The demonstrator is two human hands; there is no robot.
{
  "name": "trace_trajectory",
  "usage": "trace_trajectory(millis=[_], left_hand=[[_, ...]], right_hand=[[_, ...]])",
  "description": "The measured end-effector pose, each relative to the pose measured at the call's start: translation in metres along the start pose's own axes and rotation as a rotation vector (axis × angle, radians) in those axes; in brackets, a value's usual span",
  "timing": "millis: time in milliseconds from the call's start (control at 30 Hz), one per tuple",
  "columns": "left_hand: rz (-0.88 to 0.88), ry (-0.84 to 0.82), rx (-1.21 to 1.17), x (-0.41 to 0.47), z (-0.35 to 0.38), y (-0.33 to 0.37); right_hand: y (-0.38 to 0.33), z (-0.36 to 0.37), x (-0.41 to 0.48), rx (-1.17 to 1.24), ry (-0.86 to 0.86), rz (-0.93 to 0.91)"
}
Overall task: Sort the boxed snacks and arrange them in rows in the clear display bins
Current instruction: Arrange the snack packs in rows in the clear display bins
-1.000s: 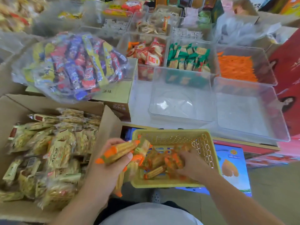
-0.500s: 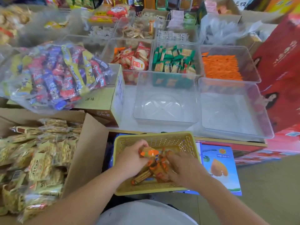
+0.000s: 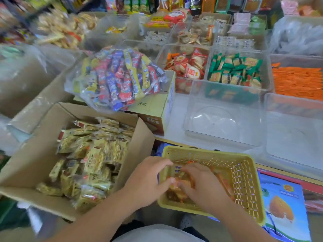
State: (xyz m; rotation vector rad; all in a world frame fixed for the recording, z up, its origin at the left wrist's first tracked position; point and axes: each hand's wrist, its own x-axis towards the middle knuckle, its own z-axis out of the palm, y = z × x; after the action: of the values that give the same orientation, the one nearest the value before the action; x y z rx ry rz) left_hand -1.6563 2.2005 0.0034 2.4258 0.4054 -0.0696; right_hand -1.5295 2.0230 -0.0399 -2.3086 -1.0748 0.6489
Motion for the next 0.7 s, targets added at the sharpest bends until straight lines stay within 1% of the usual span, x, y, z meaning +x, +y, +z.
trace_trajectory(millis=[67,133,233,333,400,467,500,567,633,700], left_hand=[[-0.05,0.138,0.027,-0.027,-0.029,-0.021],[-0.147,0.259,0.062,-0.053,-0.057,-0.054],[-0.366,0.313,0.091,-0.082,-0.096,-0.114],[-0.475,0.373,0.172,-0.09,-0.135,-0.185],[-0.478,0.353,0.203,-0.083,-0.156,-0.232],[-0.466,0.297,0.198,-0.07,-0.17,-0.272],[-0.46,0.255,0.221,-0.06,-0.174,-0.288],[-0.443,0.154,0.35,-0.04,-0.179,-0.314],[-0.423,0.05,0.484,-0.021,-0.179,-0.332],[-0.41,-0.042,0.514,-0.007,-0.175,-0.344]], right_hand=[[-0.034,0.009,0.018,0.033,0.015,-0.089],[-0.071,0.018,0.035,0.056,0.005,-0.177],[-0.123,0.035,0.059,0.085,-0.029,-0.285],[-0.17,0.058,0.083,0.053,-0.026,-0.344],[-0.197,0.076,0.097,0.023,-0.014,-0.349],[-0.222,0.094,0.109,-0.013,0.007,-0.322],[-0.233,0.103,0.115,-0.026,0.016,-0.296],[-0.253,0.118,0.126,-0.067,0.017,-0.255],[-0.267,0.13,0.135,-0.153,-0.024,-0.22],[-0.277,0.139,0.139,-0.208,-0.063,-0.182]])
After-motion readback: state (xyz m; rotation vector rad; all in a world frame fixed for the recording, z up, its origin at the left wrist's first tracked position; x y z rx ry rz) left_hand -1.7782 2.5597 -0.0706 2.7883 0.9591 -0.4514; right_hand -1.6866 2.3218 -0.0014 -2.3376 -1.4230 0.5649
